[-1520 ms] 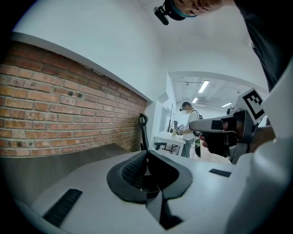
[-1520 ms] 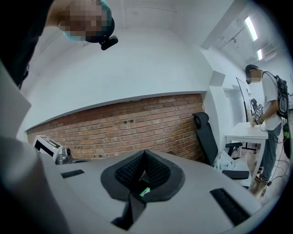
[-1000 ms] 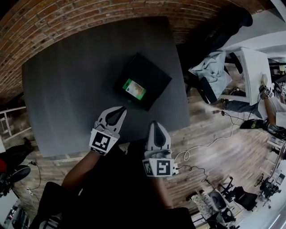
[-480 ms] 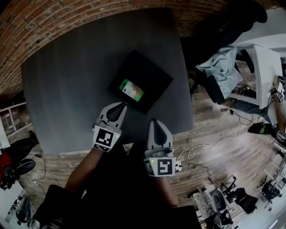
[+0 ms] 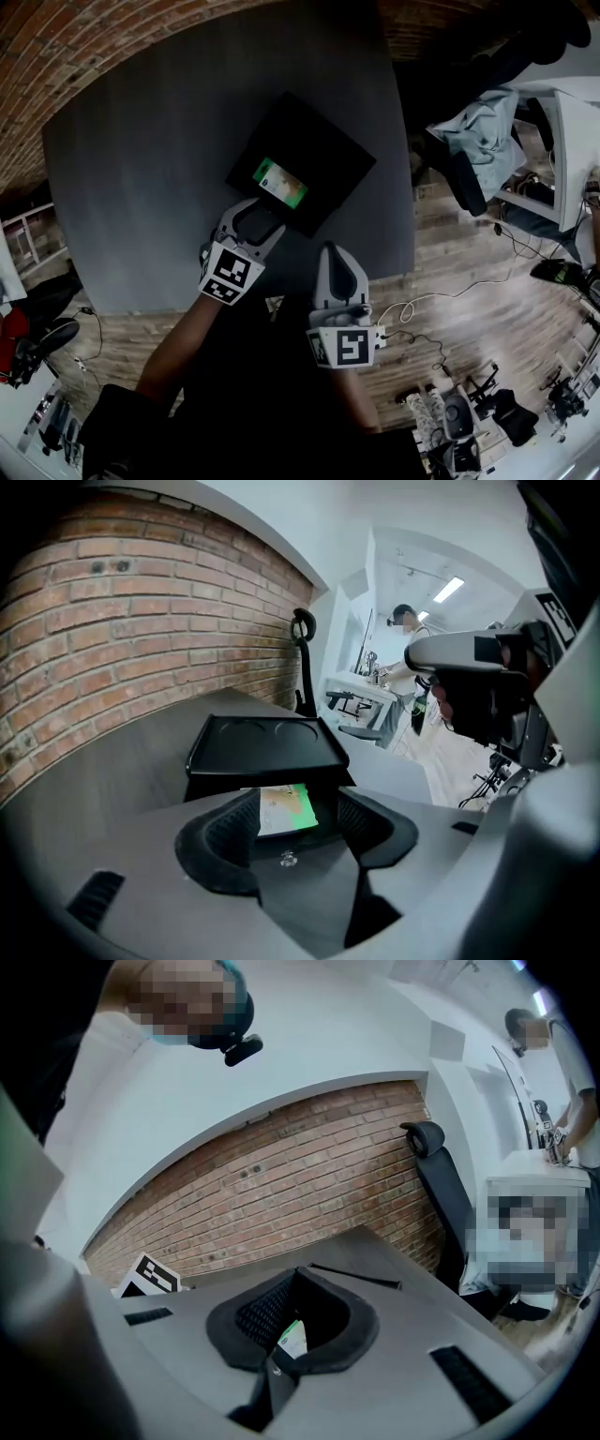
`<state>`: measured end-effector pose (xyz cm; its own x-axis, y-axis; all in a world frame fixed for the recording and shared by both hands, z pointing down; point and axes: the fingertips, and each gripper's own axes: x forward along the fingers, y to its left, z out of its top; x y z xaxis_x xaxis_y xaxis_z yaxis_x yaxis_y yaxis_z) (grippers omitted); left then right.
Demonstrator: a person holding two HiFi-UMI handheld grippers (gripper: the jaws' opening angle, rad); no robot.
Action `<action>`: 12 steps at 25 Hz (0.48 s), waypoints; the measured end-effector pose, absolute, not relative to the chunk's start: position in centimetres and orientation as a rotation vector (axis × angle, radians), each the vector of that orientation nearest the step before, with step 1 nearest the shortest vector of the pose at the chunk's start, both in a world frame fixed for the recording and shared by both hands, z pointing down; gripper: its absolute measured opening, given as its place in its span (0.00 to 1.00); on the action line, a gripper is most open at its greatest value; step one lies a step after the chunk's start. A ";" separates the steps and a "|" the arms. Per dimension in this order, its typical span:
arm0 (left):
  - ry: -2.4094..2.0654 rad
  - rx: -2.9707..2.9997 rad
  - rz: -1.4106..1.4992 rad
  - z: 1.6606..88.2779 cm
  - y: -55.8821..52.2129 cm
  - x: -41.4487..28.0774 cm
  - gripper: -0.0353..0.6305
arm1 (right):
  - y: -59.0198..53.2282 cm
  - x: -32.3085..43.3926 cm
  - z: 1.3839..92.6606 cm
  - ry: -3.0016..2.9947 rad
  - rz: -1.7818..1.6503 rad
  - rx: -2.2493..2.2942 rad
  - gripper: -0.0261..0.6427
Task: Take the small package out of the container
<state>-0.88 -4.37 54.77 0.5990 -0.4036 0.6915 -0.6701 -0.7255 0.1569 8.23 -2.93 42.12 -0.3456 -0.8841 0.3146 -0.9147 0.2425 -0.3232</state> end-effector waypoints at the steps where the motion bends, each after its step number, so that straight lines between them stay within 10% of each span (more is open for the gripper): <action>1: -0.853 2.412 0.923 55.2 -4.3 -0.9 0.43 | -3.1 8.2 42.2 -2.422 0.712 1.758 0.08; 12: -0.826 2.339 0.984 57.4 -5.2 0.6 0.52 | -3.4 9.0 43.1 -2.419 0.762 1.764 0.08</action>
<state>0.58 -5.17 57.36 0.5618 -0.3446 0.7521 -0.6807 -0.7092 0.1835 8.97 -3.39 43.15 -0.3473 -0.8807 0.3222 -0.9063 0.2269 -0.3565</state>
